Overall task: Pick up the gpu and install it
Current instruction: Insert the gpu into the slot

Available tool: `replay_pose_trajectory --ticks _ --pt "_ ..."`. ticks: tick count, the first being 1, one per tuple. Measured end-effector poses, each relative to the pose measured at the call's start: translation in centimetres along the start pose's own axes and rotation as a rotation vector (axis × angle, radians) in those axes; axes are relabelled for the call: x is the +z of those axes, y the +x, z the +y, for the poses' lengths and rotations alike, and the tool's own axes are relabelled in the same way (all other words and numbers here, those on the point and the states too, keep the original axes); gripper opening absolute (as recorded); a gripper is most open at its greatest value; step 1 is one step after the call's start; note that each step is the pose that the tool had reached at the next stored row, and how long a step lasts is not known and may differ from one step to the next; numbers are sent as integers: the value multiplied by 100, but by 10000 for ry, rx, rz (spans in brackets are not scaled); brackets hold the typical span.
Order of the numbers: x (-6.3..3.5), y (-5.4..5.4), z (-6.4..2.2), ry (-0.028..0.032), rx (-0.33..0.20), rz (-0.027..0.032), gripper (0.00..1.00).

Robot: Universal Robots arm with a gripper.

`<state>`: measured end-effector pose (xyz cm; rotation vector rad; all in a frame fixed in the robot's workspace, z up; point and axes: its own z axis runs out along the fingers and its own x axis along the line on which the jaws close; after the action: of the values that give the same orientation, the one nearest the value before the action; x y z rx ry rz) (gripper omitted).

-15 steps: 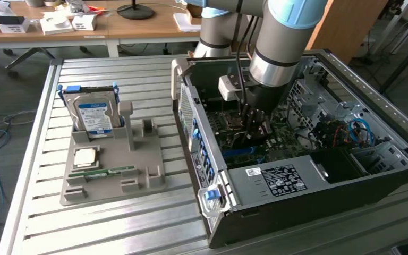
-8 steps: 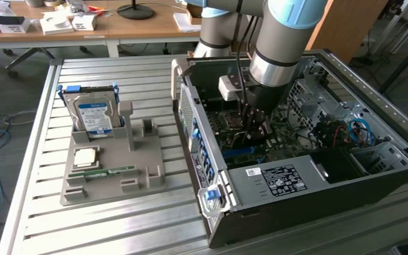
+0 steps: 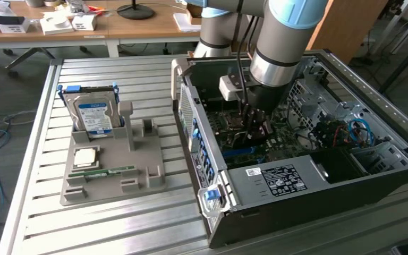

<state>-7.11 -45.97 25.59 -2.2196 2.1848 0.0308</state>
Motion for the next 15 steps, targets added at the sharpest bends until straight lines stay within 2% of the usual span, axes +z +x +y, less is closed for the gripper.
replay_pose_trajectory --ticks 7,8,12,15 --pt "0 0 3 22 -20 1 26" --pt "-1 0 6 33 -20 1 26" --pt "1 -1 24 146 -28 1 26" --pt "0 0 24 155 -30 3 26"
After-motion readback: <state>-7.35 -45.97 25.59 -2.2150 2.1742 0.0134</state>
